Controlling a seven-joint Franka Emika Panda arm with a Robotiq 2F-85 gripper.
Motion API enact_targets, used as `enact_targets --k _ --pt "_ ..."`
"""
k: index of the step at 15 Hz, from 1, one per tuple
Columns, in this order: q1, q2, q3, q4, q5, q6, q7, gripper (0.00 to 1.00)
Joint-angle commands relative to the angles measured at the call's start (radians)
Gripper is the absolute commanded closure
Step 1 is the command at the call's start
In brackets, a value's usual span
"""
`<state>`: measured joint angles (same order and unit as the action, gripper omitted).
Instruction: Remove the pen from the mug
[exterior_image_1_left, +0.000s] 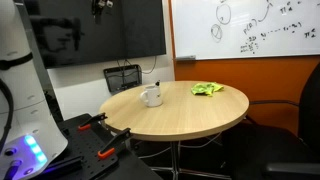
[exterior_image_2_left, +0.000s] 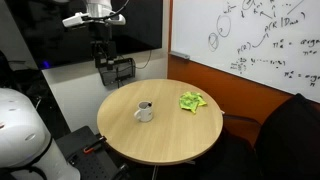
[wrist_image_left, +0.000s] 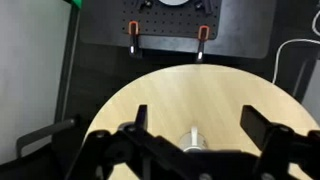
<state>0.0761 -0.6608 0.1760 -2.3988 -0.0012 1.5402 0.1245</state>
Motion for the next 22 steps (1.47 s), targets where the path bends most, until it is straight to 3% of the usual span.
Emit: enact_targets --k 1,5,9,11,16,21,22 --pt "0.011 0.002 -0.008 0.002 -0.004 -0.002 0.006 0.00" --pt "0.006 0.020 0.006 0.005 0.009 0.012 0.044 0.00" --pt "0.003 0.105 0.081 -0.029 0.003 0.253 0.211 0.00" --pt "0.035 0.172 0.114 -0.054 -0.064 0.417 0.143 0.00" --pt "0.083 0.409 0.119 -0.041 -0.186 0.653 0.010 0.00" --pt "0.086 0.578 0.080 0.004 -0.322 0.733 -0.192 0.00" --pt "0.089 0.546 0.077 -0.024 -0.289 0.731 -0.123 0.00"
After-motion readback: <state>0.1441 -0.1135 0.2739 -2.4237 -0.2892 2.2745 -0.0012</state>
